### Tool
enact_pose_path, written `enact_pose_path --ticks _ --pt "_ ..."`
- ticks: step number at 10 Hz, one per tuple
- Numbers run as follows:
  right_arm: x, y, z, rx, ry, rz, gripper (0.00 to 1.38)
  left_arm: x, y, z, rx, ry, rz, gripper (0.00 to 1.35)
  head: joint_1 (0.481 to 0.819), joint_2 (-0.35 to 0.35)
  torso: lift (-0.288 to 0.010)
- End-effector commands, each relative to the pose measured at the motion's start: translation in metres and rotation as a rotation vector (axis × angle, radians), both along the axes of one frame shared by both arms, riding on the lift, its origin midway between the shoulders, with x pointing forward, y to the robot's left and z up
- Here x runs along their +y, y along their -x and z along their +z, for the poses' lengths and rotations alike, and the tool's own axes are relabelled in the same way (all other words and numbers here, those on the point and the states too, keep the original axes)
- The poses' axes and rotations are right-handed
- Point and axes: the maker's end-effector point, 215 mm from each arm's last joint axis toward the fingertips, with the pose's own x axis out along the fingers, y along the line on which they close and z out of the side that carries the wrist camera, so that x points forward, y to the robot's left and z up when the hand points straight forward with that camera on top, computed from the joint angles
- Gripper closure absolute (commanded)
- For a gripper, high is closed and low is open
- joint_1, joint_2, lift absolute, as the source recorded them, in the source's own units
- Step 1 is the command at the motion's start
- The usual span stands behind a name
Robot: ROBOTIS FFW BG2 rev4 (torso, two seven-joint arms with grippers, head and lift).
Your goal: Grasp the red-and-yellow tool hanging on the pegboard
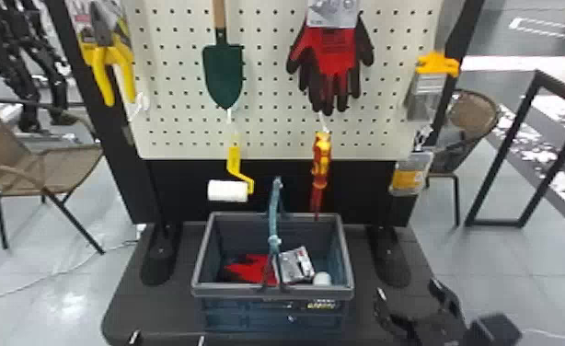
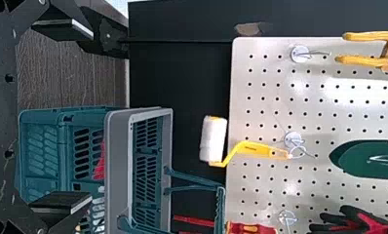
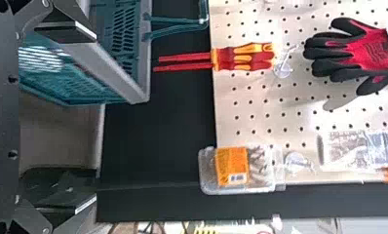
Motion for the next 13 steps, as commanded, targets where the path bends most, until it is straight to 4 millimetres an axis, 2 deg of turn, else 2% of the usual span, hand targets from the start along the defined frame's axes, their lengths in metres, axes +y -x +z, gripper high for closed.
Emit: enact_pose_path --ticks 1,3,6,8,11,12,13 --pt "0.009 -0.028 0.019 -0.010 0.013 0.039 0.15 -0.002 -0.001 0.000 0.002 0.001 -0.003 0.14 0.549 0.000 -0.100" --pt "0.035 -0.054 0.040 -0.013 0.021 0.117 0.15 -0.004 -0.004 0.001 0.002 0.000 -0.008 0.14 0.549 0.000 -0.100" --pt "0.075 -0.085 0.085 -0.049 0.016 0.223 0.15 -0.007 -0.008 0.001 0.000 -0.003 -0.017 0.14 0.549 0.000 -0.100" --pt "0.109 -0.096 0.103 -0.053 0.009 0.289 0.15 -0.008 -0.010 0.001 0.001 -0.004 -0.024 0.14 0.549 0.000 -0.100" --pt "0.146 -0.113 0.110 -0.047 0.018 0.365 0.15 -0.009 -0.013 0.002 -0.002 -0.009 -0.031 0.14 0.549 0.000 -0.100" --pt "0.152 -0.119 0.109 -0.035 0.017 0.383 0.15 -0.009 -0.014 0.003 -0.004 -0.008 -0.033 0.14 0.549 0.000 -0.100" --pt "0.155 -0.129 0.117 -0.043 0.026 0.389 0.15 -0.010 -0.015 0.002 -0.002 -0.008 -0.034 0.14 0.549 0.000 -0.100"
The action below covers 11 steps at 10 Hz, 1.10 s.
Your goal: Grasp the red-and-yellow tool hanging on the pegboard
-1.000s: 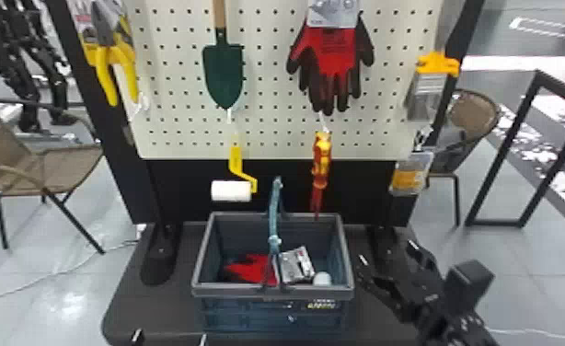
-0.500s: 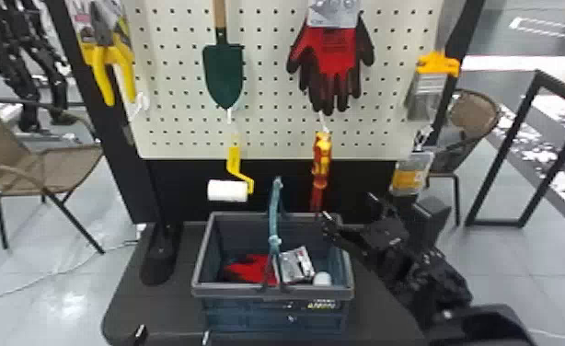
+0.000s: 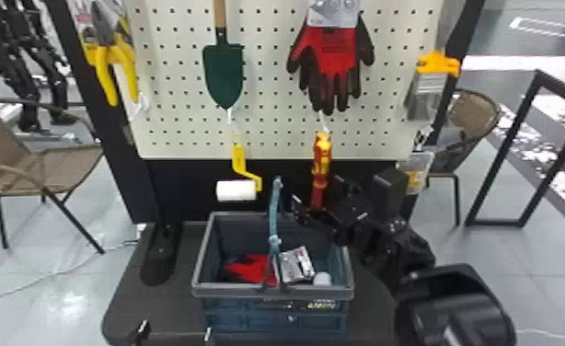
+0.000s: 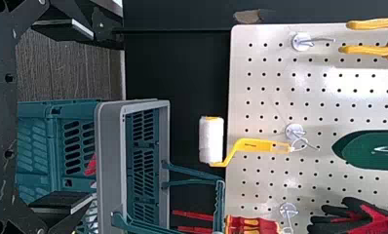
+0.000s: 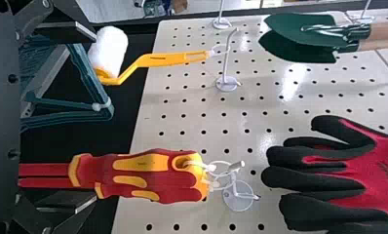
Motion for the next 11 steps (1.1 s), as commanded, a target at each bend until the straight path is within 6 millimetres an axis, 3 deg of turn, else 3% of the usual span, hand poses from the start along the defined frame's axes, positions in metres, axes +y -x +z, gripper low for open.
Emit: enact_pose_path --ticks 1,5,6,8,9,10,11 --pt "0.002 -0.015 0.013 -0.013 0.009 0.006 0.15 -0.002 -0.001 0.000 0.000 0.003 -0.003 0.14 0.549 0.000 -0.100" --pt "0.006 -0.028 0.019 -0.020 0.030 0.017 0.16 -0.003 -0.003 0.000 -0.001 0.004 -0.007 0.14 0.549 0.000 -0.100" --pt "0.005 -0.028 0.018 -0.020 0.035 0.015 0.25 -0.003 -0.003 0.000 -0.002 0.004 -0.007 0.14 0.549 0.000 -0.100" --pt "0.003 -0.026 0.019 -0.027 0.044 0.002 0.78 -0.003 -0.003 0.000 -0.002 0.004 -0.007 0.14 0.549 0.000 -0.100" --pt "-0.002 -0.026 0.017 -0.024 0.049 -0.012 0.86 -0.004 -0.003 0.001 -0.004 0.004 -0.009 0.14 0.549 0.000 -0.100" --pt "-0.003 -0.026 0.017 -0.026 0.051 -0.016 1.08 -0.004 -0.003 0.001 -0.004 0.004 -0.009 0.14 0.549 0.000 -0.100" --pt "-0.004 -0.026 0.017 -0.024 0.052 -0.022 1.21 -0.004 -0.003 0.001 -0.004 0.004 -0.009 0.14 0.549 0.000 -0.100"
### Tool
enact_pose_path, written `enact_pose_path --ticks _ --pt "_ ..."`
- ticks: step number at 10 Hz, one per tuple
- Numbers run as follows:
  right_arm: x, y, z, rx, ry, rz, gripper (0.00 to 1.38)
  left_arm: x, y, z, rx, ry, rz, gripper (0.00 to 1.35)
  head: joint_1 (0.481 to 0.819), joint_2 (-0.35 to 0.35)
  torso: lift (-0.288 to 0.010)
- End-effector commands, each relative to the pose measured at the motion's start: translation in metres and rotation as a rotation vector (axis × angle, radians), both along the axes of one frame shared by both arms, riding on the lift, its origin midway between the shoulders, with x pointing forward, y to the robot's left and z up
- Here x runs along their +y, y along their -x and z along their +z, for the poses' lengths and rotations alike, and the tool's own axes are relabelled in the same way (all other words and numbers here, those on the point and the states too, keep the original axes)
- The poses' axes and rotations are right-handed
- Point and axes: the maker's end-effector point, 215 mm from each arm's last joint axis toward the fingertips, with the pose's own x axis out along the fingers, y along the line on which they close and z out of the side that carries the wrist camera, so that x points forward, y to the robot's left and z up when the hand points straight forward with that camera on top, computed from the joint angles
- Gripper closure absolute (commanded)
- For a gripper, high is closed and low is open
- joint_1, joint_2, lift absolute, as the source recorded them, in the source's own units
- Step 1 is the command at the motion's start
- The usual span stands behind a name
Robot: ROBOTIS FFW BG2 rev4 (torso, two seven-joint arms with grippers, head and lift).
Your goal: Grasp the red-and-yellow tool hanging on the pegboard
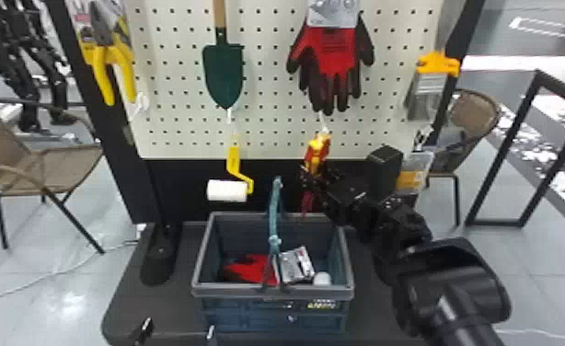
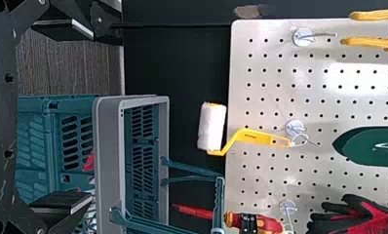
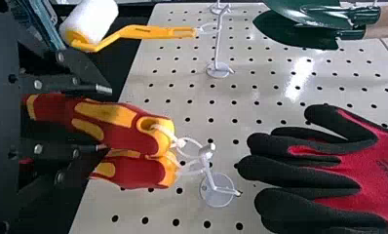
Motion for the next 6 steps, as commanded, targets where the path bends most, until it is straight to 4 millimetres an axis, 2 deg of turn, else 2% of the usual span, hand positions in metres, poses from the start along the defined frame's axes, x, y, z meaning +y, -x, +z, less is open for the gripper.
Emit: enact_pose_path --ticks 1,2,6 --pt "-0.0018 0.0001 0.0000 0.000 0.000 -0.009 1.22 0.0002 -0.0006 0.0007 -0.002 0.000 0.001 0.14 0.549 0.000 -0.100" --pt "-0.0020 -0.0002 0.0004 -0.001 0.004 -0.010 1.30 -0.0010 -0.0005 0.0007 -0.001 0.001 -0.002 0.14 0.549 0.000 -0.100" --pt "-0.0026 0.0001 -0.0005 0.001 0.006 -0.011 1.29 -0.0015 -0.0005 0.0002 0.000 0.001 -0.002 0.14 0.549 0.000 -0.100"
